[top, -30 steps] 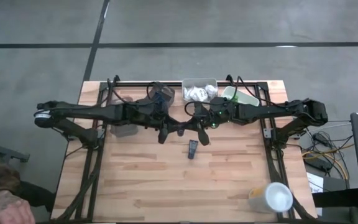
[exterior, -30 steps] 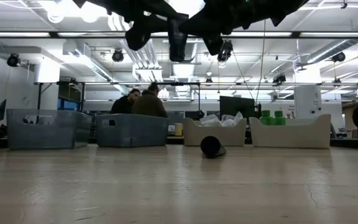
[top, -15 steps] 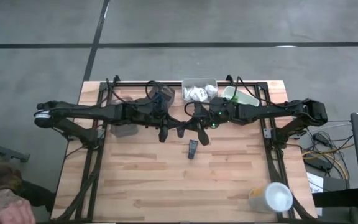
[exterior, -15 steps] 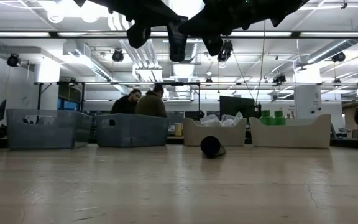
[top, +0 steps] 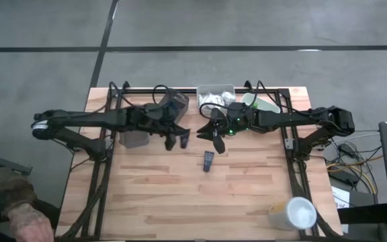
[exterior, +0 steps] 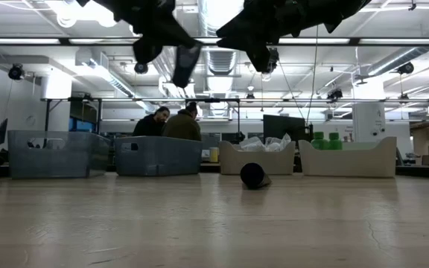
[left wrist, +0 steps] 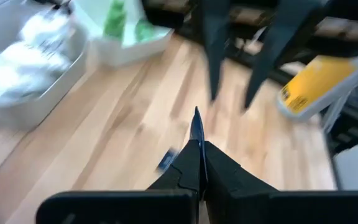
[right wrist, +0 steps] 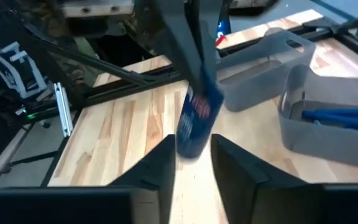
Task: Pick & Place Travel size toiletries
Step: Put the left shaving cream into the left black bin
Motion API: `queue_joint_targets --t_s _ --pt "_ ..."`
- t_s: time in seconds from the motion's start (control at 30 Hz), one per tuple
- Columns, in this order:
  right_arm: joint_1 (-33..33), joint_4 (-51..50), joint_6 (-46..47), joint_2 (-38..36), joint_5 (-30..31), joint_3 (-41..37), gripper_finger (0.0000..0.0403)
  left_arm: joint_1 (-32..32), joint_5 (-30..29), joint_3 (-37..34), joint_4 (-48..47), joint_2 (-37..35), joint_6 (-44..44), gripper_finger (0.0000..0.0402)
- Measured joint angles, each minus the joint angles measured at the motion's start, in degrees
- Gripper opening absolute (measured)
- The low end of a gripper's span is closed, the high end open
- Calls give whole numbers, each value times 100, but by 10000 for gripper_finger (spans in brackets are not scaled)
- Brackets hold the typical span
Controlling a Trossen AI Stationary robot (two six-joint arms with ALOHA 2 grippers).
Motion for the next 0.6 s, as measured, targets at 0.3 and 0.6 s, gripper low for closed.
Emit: queue_joint_targets --t_s 0.3,0.6 --pt "-30 -206 -20 -27 -15 0 171 406 -781 -2 -1874 -1115 672 5" --pt "-53 -193 -118 -25 -1 0 196 606 -2910 -234 -2814 -2182 783 5"
